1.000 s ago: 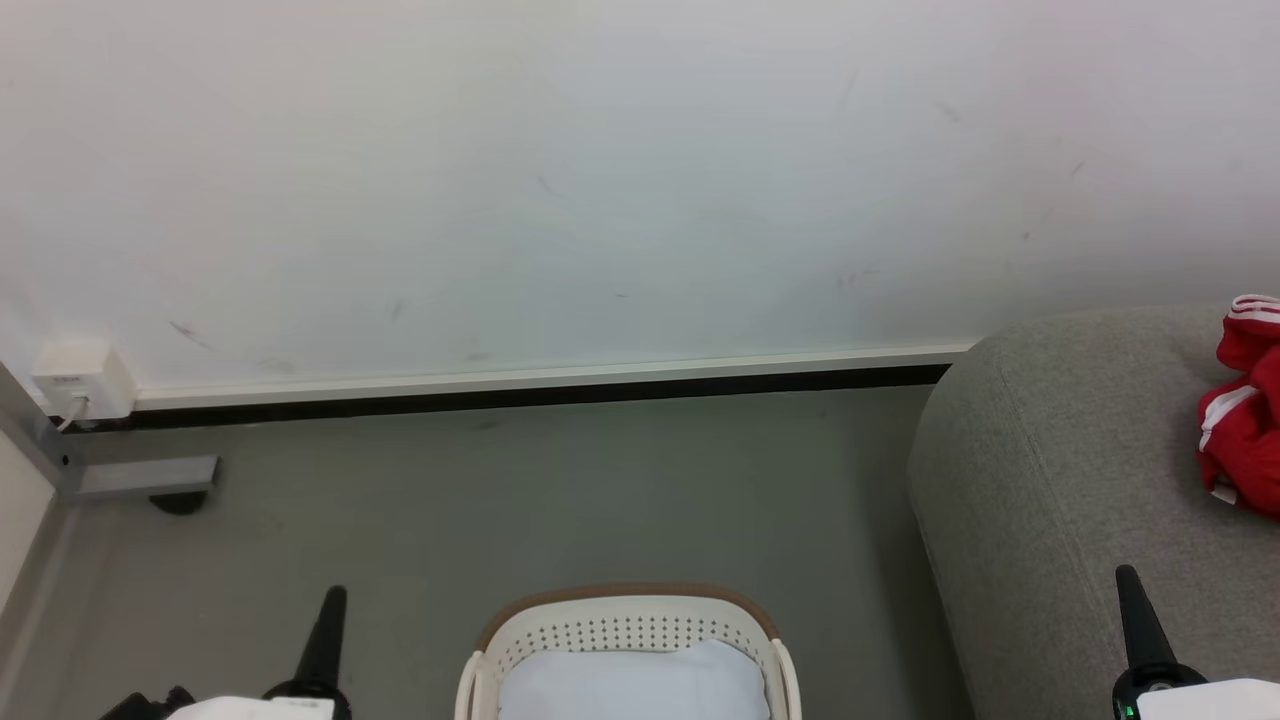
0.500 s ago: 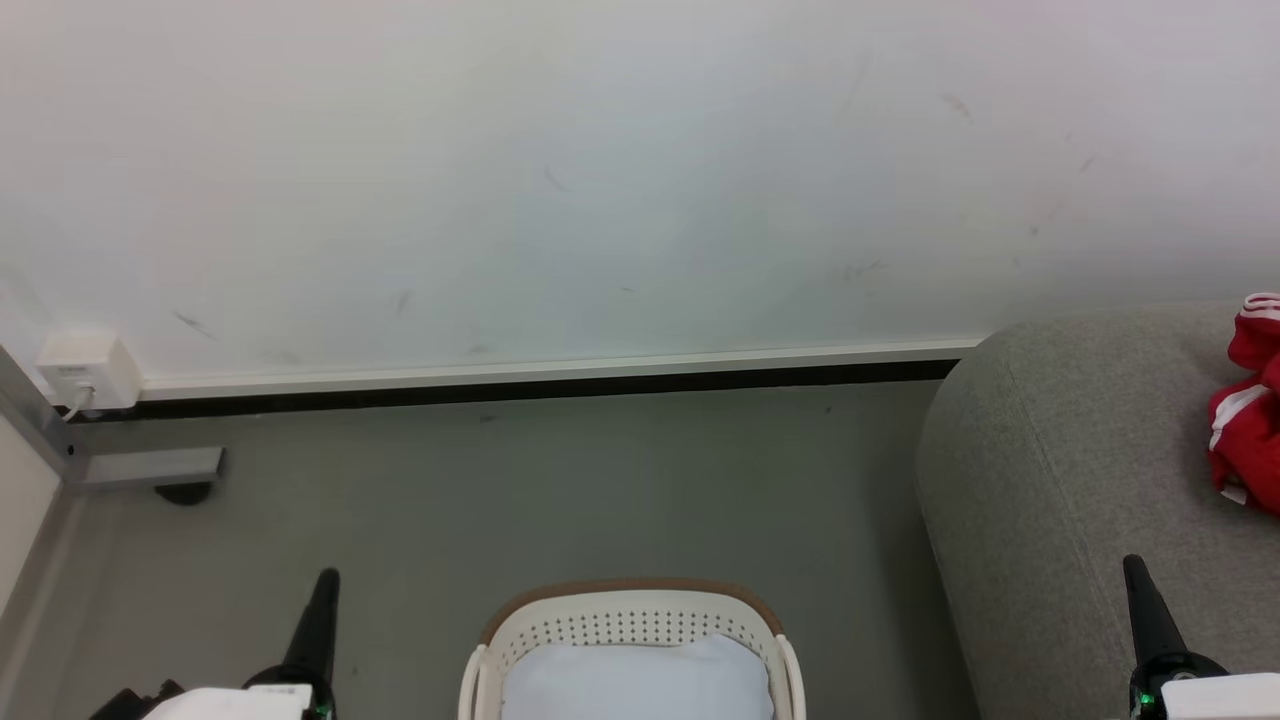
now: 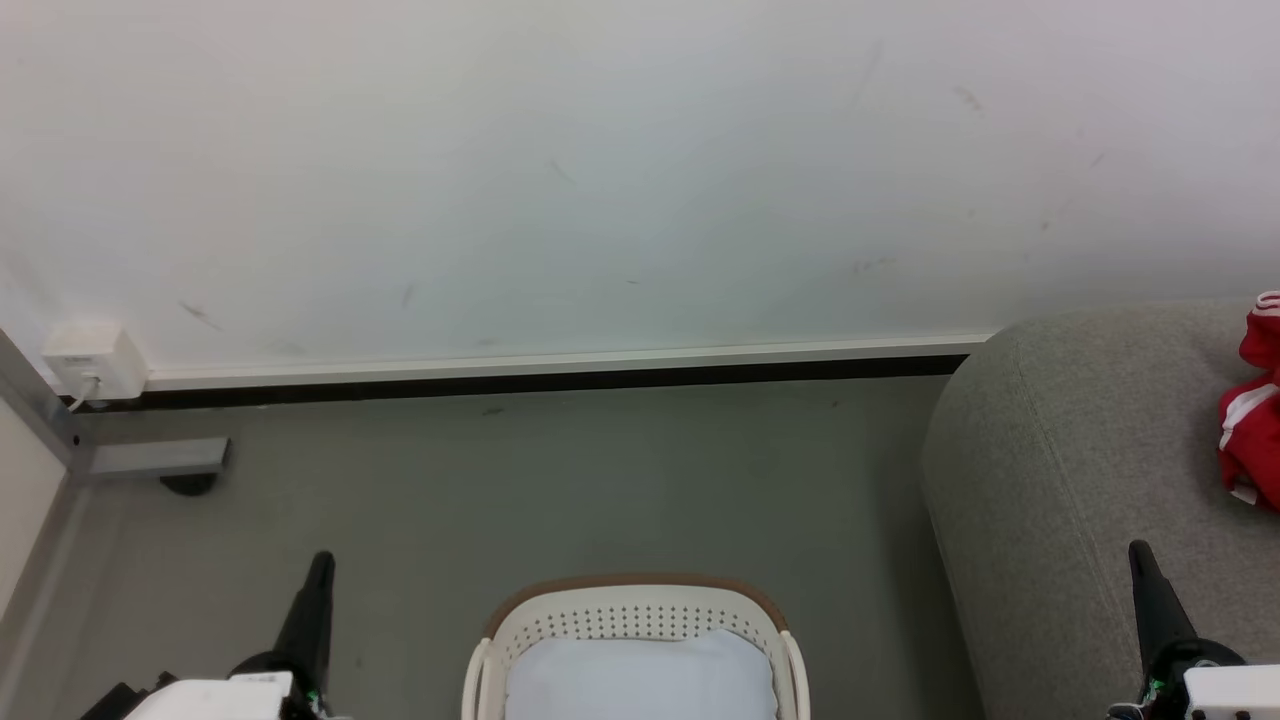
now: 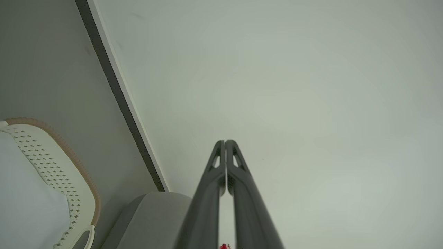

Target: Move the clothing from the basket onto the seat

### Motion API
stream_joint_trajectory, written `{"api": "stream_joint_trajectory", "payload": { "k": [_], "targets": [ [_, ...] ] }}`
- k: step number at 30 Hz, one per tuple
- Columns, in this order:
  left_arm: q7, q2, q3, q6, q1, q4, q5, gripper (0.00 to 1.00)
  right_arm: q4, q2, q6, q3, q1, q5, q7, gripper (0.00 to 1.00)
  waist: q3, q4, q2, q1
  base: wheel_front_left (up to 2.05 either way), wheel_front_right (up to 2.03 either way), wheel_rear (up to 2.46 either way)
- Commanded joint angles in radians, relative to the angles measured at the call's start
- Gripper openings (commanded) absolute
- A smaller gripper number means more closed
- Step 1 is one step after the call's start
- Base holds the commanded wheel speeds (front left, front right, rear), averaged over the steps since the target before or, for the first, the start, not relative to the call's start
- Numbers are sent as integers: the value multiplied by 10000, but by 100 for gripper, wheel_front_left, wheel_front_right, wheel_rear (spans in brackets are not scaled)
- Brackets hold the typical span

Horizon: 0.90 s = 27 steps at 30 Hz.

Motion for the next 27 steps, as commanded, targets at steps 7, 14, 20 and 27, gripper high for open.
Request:
{"api": "stream_joint_trajectory", "payload": {
  "k": [7,14,20,27],
  "targets": [
    [173,67,129,-108,-188,-86,-630,0,-134,-82,-19,-99,-133,661,170,0,51,45,0,0,0,0,0],
    [285,69,187,-155,-244,-119,-1074,0,-186,-83,-21,-155,-175,1152,283,0,98,86,0,0,0,0,0],
    [302,69,188,-140,-244,-118,-1093,0,-182,-82,-21,-153,-175,1151,300,0,103,91,0,0,0,0,0],
    [301,69,187,-140,-243,-119,-1094,0,-179,-82,-21,-153,-175,1152,299,0,103,91,0,0,0,0,0]
  ]
}}
